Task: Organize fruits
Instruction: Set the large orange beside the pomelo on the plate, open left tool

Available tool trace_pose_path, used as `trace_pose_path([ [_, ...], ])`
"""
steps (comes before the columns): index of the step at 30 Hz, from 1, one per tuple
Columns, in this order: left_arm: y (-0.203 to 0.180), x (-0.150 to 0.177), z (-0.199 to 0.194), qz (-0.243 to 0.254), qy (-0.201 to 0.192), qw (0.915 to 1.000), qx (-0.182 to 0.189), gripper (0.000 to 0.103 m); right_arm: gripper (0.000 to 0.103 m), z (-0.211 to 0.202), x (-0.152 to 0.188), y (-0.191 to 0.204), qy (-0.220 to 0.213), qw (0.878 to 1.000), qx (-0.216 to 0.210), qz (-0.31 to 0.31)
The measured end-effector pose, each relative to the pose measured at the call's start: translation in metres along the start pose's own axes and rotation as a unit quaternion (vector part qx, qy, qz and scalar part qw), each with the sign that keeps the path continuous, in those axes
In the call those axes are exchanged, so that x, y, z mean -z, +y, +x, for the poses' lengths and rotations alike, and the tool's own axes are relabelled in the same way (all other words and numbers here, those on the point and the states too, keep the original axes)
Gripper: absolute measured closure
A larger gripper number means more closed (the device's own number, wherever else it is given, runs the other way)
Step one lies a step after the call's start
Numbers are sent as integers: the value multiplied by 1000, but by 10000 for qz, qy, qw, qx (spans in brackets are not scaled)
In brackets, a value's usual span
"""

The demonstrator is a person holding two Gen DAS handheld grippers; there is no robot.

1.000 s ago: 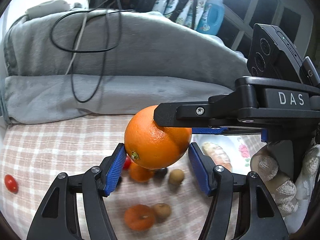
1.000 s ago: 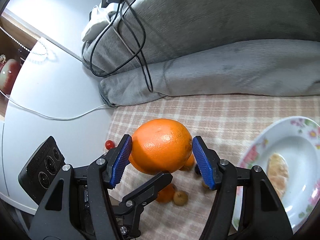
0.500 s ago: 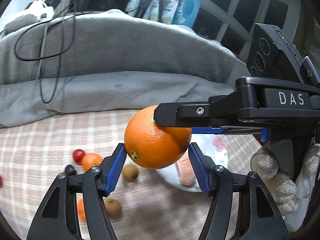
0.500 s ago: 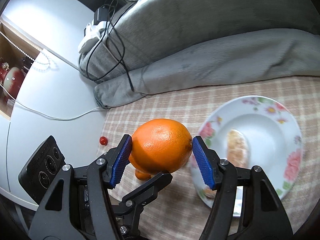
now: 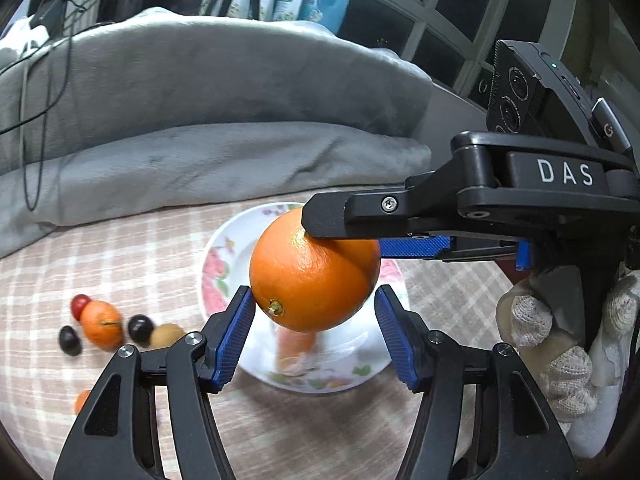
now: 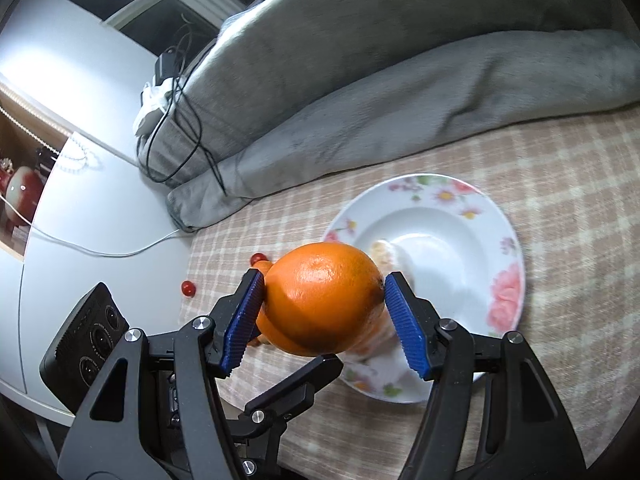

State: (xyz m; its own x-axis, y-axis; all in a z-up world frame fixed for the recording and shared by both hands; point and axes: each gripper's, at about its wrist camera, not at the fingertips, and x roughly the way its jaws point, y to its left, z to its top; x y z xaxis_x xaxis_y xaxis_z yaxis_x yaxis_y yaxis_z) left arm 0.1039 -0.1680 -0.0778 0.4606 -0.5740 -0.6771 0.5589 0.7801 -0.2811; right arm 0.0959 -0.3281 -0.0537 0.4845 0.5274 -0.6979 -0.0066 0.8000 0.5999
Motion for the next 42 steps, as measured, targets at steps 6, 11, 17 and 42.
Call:
trace_pose_path([
  [6,-6,3,5,73,109,9999,102,43,37,-8,-1,-14,-94,9999,4,108],
  [11,-15,5,9,151,140,9995,224,44,38,-19,-4,-19,-311,9995,14,106],
  [17,-21,4,-1,224,9,9994,278,44,38,-29,-8,-14,-517,9986,119,-24],
  [42,35,35,-66,-1,-293,9988,-390,43,38,-17,8,11,-690,9920,563,-890],
])
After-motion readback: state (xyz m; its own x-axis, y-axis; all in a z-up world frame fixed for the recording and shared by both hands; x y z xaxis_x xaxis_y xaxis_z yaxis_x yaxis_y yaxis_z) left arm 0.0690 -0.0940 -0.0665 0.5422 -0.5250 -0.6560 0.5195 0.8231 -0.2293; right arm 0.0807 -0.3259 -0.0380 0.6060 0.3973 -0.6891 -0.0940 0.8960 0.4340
